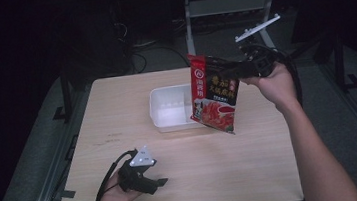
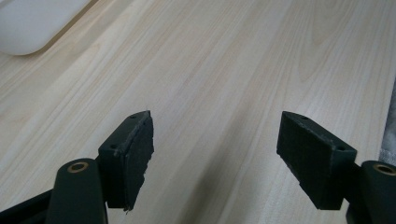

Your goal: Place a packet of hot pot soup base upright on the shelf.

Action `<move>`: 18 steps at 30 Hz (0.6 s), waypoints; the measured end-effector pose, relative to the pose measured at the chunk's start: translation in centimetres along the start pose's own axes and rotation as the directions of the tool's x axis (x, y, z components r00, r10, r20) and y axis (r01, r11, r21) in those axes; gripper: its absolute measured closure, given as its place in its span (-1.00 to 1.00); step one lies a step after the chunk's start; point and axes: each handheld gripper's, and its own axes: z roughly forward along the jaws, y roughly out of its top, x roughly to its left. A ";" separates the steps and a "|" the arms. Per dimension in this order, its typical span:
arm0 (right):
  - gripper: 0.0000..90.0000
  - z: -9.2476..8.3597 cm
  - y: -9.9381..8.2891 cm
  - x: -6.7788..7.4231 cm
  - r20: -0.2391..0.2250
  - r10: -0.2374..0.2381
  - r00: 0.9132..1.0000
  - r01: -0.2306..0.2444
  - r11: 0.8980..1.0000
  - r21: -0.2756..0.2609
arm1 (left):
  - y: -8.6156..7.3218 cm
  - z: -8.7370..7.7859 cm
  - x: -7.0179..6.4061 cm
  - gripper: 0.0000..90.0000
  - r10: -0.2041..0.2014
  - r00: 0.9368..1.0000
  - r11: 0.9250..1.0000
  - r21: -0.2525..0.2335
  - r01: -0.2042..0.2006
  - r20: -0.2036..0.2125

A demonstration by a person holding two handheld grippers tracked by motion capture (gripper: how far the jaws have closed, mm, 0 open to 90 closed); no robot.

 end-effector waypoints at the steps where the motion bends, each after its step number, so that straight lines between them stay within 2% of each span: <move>1: 0.55 0.1 0.2 -0.1 0.003 0.001 1.000 -0.001 1.000 -0.005 | 0.0 0.0 0.0 -0.40 0.000 1.000 1.000 0.000 0.000 0.000; 9: 0.55 1.4 1.4 -0.9 0.021 0.015 1.000 -0.015 1.000 -0.005 | -0.1 0.0 0.1 -0.41 0.000 1.000 1.000 0.000 0.000 0.004; 18: 0.55 2.7 2.9 -1.4 0.066 0.029 0.997 -0.028 1.000 -0.011 | -0.1 -0.1 0.3 -0.41 -0.008 1.000 1.000 -0.010 0.008 0.009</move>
